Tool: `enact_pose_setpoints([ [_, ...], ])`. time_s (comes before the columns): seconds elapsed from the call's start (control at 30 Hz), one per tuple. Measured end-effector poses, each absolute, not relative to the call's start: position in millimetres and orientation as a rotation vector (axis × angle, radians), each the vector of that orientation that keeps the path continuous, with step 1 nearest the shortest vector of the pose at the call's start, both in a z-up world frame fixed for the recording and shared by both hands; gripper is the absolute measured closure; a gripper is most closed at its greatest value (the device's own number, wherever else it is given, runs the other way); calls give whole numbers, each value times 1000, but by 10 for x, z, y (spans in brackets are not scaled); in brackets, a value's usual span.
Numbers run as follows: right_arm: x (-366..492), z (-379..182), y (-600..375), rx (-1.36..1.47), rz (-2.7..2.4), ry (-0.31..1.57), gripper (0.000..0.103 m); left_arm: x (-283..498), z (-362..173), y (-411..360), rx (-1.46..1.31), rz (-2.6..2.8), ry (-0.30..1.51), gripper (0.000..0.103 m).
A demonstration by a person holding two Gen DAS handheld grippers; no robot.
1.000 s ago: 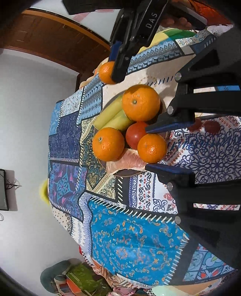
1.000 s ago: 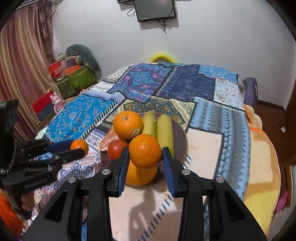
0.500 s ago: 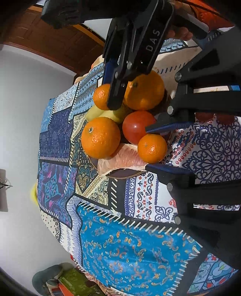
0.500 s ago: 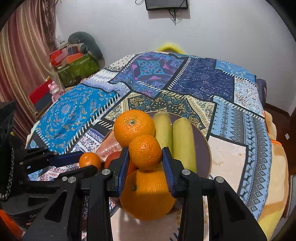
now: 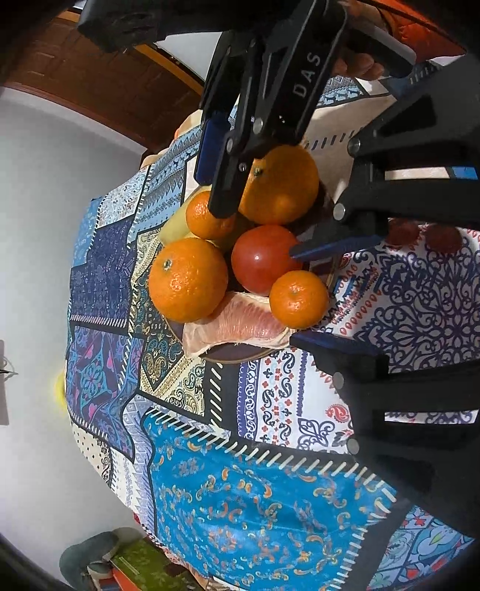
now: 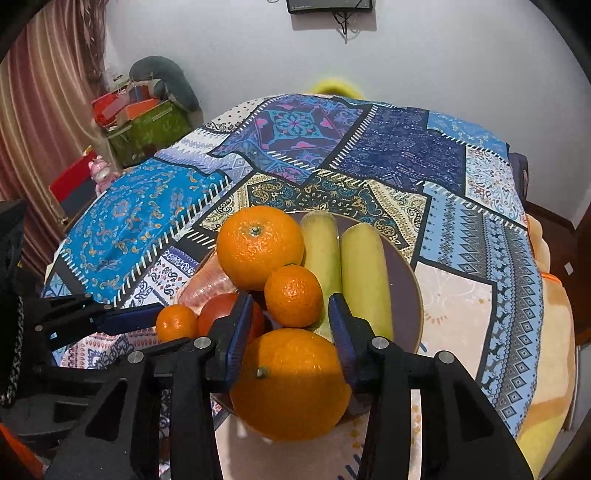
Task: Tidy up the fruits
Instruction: 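Carry the mandarin onto the plate with the left tool while the right tool places its mandarin there, then withdraw both tools from the plate and lower them toward the dark red oval fruits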
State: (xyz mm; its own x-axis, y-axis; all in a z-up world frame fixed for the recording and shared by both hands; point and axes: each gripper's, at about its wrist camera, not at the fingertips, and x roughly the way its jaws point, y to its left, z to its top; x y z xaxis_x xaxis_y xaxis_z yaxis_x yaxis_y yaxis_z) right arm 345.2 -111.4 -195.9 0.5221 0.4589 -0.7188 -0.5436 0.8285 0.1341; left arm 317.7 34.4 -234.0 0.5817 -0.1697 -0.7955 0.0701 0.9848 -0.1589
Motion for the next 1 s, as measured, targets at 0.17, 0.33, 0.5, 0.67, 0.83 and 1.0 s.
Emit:
enact_pose_setpoints([
  [0.17,3305,-1814,-1203,-99,597,801,64,3032,-2199,365,-102,-123,916,63],
  [0.33,3109,-1671,-1269,-84,597,777,64,2832,-2014,408,-101,-102,885,63],
  [0.5,2853,-1583,-1272,-101,602,761,64,2603,-1845,456,-90,-78,853,63],
  [0.67,2633,-1617,-1233,-123,611,773,64,2383,-1755,543,-81,-51,825,56],
  [0.83,2500,-1773,-1157,-132,616,818,64,2245,-1776,658,-80,-26,825,53],
  [1.0,2464,-2002,-999,-152,628,877,64,2160,-1898,798,-96,-8,848,51],
])
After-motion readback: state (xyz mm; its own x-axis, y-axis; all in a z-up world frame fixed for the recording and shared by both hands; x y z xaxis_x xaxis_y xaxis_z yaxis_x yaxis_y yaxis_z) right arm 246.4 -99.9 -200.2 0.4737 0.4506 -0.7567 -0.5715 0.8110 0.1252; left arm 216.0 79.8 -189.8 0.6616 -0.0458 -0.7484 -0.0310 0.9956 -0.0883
